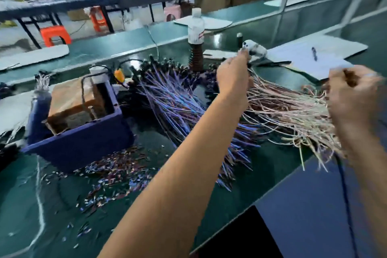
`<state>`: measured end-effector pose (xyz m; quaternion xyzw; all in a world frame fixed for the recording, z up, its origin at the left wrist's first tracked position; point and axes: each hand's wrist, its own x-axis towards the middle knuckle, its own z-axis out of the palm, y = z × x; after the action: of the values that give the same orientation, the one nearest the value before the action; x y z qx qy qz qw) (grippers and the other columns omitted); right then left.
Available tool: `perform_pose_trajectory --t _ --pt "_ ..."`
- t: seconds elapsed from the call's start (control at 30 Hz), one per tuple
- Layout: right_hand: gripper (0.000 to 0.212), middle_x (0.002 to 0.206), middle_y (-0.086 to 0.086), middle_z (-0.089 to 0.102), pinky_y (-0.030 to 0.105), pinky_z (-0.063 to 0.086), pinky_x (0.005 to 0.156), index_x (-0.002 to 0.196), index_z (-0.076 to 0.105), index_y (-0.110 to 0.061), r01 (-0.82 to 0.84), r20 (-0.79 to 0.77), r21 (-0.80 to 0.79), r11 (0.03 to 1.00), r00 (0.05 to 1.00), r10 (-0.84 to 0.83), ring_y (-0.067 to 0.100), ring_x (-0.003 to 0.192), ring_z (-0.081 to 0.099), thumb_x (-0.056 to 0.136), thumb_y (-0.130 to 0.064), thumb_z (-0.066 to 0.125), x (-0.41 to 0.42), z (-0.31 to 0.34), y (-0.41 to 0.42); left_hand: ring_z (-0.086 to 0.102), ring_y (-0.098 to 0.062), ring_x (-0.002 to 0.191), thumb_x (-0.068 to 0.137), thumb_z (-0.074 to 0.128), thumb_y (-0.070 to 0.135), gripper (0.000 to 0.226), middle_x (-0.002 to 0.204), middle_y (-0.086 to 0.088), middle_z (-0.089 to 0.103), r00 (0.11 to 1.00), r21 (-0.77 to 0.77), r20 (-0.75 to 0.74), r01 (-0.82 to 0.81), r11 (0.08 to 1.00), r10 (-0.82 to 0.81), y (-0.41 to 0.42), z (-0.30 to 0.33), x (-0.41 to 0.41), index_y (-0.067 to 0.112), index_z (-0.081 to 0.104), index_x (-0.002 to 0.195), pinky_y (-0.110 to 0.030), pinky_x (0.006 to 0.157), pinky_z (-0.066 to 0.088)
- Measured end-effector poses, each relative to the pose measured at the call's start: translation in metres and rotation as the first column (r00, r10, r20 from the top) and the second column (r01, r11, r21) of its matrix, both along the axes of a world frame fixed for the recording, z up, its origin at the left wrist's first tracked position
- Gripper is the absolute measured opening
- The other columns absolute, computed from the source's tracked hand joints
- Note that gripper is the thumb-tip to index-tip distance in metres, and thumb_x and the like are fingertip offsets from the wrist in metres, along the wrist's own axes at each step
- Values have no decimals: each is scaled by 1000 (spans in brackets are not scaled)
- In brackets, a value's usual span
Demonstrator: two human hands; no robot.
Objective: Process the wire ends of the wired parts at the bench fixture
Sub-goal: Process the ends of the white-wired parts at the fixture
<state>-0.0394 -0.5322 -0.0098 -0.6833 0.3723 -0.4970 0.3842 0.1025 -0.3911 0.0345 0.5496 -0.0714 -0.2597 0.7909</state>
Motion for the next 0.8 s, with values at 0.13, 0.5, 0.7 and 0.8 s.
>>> perform_pose_trajectory --t 0.13,0.5,0.7,0.8 --pt "62 145 23 47 53 35 115 148 44 -9 175 -229 -492 853 919 -321 43 135 44 101 -49 45 -24 -4 -25 36 -4 49 109 41 13 38 72 1 53 987 -143 -110 99 985 -115 -51 6 -19 11 61 77 -16 42 30" --pt "15 86 -7 80 32 59 82 109 72 -28 -636 -404 64 769 688 603 15 84 77 103 -36 60 -18 18 -18 42 -8 64 112 40 18 34 92 -12 48 900 -505 -388 -27 863 -198 -77 3 -6 8 63 88 -16 57 46" --pt "29 76 15 75 30 59 57 123 62 -23 -754 -128 274 597 587 800 30 57 67 98 -38 61 -8 15 -3 45 -9 67 107 52 13 19 114 -17 45 874 -549 -454 -121 827 -174 -78 4 1 8 69 104 -24 69 49" --pt "13 59 3 61 26 42 45 102 77 -25 -688 -250 147 710 669 700 21 51 47 103 -22 65 -12 17 -16 44 -9 69 111 46 24 30 107 -13 47 900 -486 -418 -105 868 -125 -74 1 10 11 71 99 -21 65 48"
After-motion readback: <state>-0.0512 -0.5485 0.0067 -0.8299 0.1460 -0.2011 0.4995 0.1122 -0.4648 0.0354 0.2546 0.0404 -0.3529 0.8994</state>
